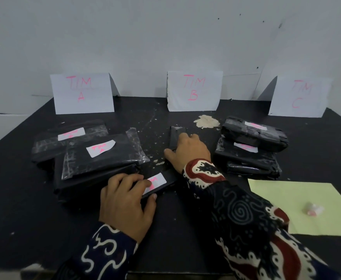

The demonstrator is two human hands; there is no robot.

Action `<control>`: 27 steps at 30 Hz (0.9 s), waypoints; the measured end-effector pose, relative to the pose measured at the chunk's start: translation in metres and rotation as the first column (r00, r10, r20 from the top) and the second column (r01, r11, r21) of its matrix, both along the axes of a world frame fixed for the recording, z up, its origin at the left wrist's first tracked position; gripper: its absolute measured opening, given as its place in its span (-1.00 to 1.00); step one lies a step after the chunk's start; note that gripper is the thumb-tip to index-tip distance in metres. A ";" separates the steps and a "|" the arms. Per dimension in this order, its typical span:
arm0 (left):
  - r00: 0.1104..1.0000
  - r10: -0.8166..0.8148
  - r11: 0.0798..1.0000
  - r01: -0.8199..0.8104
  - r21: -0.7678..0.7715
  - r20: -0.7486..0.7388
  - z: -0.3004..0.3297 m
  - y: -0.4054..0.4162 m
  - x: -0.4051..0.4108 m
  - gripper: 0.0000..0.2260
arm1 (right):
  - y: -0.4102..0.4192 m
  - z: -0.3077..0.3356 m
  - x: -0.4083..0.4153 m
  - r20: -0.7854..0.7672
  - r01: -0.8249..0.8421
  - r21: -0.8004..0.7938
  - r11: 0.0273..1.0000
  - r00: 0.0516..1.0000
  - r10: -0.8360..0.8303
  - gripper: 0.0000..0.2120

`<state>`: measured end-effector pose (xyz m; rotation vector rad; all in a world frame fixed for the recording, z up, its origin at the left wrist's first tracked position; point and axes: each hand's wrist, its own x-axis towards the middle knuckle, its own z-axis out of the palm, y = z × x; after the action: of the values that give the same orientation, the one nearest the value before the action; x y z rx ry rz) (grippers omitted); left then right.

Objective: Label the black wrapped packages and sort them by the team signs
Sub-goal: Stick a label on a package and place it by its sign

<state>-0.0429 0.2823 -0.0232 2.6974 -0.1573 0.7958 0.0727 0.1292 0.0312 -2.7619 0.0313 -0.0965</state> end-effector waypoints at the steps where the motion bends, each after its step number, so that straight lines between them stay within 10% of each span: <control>1: 1.000 0.000 1.000 0.000 0.000 -0.003 0.000 0.000 0.000 -0.69 | 0.000 0.001 0.003 -0.028 0.018 0.012 1.000 0.999 -0.018 -0.54; 16: 0.976 -0.197 0.973 0.206 -0.101 0.094 0.013 -0.017 -0.005 -0.68 | -0.095 0.015 -0.106 0.305 -0.017 0.064 0.998 0.952 -0.004 -0.67; 27: 0.872 -0.487 0.868 0.489 -0.092 0.042 0.019 -0.073 -0.006 -0.73 | -0.131 -0.005 -0.152 0.150 -0.260 0.015 0.965 0.955 0.255 -0.62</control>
<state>-0.0486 0.2090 -0.0045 2.3911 -0.7512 0.6444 -0.0793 -0.0023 0.0259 -2.6891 -0.3624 -0.2263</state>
